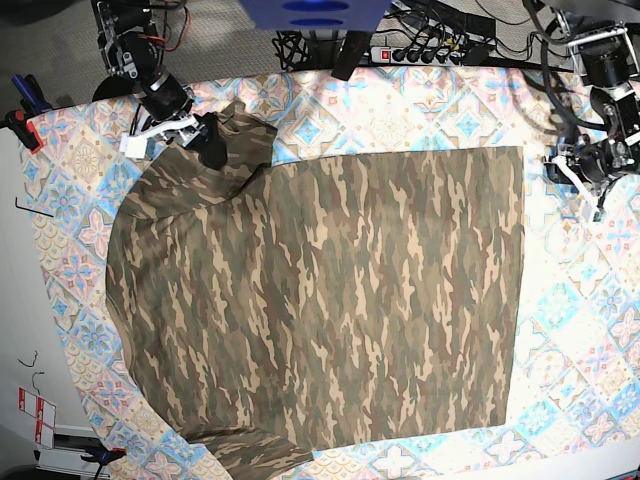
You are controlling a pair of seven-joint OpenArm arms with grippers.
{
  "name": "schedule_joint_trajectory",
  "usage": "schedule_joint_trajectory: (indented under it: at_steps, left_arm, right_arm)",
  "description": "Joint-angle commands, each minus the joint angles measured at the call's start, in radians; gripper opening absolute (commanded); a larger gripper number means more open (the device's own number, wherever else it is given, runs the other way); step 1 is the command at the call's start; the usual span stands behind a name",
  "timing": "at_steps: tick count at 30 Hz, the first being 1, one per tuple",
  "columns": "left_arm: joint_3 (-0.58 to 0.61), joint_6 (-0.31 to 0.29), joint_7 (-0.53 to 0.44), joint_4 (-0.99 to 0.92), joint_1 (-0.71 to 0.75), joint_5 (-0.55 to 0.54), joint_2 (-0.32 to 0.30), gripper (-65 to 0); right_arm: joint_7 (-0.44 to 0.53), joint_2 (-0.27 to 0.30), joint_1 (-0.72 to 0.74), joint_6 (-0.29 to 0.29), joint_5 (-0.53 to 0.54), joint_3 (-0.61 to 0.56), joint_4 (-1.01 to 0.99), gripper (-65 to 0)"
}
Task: Fold the T-shirt properly
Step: 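Grasp the shirt's shoulder corners with both grippers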
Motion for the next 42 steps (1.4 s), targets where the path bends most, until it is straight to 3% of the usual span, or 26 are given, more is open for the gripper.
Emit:
schedule_joint_trajectory:
  at_steps: [1,9,17,23,28,34,38,42]
  left_arm:
    - [0.050,-0.074,0.147,-0.004,0.045,-0.036,0.086,-38.8]
    - [0.042,-0.074,0.273,0.192,0.080,-0.037,0.142,-38.8]
    - [0.042,-0.074,0.333,0.252,0.082,-0.066,0.148,-38.8]
    - [0.005,-0.074,0.455,0.509,0.137,-0.146,0.145,-38.8]
    - [-0.050,-0.074,0.455,0.547,0.141,-0.148,0.140,-38.8]
    - [-0.053,-0.074,0.455,0.596,0.180,-0.181,0.112,-38.8]
    - [-0.116,-0.074,0.455,0.679,0.223,-0.252,0.116,-38.8]
    - [-0.237,-0.074,0.455,0.680,0.232,-0.401,0.114,-38.1]
  right_arm:
    - [-0.030,0.004,-0.007,-0.018,-0.030,-0.005,0.002,-21.4]
    - [-0.030,0.001,-0.007,-0.020,-0.048,-0.006,0.002,-21.4]
    - [-0.030,0.001,-0.007,-0.020,-0.051,-0.006,0.002,-21.4]
    - [-0.030,0.003,0.004,-0.020,-0.051,-0.006,-0.021,-21.4]
    - [-0.090,0.003,0.059,-0.020,-0.053,-0.034,-0.049,-21.4]
    - [-0.094,0.001,0.077,-0.020,-0.053,-0.063,-0.049,-21.4]
    - [-0.094,0.001,0.077,-0.020,-0.053,-0.063,-0.049,-21.4]
    - [-0.094,0.001,0.077,-0.020,-0.053,-0.063,-0.049,-21.4]
